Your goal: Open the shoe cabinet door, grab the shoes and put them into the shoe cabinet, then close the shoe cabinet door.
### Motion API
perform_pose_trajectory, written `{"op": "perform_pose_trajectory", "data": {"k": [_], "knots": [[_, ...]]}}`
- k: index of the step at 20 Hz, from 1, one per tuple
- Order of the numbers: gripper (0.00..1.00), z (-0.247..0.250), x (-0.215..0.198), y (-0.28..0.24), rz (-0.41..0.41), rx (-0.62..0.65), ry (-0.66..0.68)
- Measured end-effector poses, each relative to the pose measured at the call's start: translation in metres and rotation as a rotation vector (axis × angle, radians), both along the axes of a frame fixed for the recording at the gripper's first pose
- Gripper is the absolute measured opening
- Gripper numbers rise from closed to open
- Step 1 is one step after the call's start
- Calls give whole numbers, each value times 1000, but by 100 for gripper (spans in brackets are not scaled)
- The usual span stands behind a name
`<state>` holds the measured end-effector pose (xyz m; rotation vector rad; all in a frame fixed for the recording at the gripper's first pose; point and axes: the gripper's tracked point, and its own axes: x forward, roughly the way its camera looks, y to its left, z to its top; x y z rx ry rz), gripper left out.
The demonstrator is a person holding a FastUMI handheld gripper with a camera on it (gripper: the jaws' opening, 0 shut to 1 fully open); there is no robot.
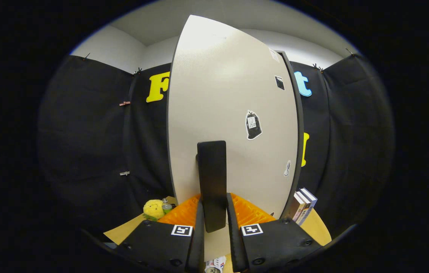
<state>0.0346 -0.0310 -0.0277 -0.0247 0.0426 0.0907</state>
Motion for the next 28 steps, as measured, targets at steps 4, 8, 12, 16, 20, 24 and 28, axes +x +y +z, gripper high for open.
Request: {"op": "perform_pose_trajectory", "data": {"k": [4, 8, 12, 16, 20, 24, 28], "knots": [[32, 3, -19, -27, -23, 5, -2], [32, 6, -36, -56, -82, 3, -8], [31, 5, -49, -95, -185, 13, -6], [31, 10, -70, -139, -323, 7, -20], [22, 22, -105, -190, -458, 11, -61], [23, 31, -136, -222, -544, 25, -87], [26, 33, -150, -206, -513, 30, -98]]}}
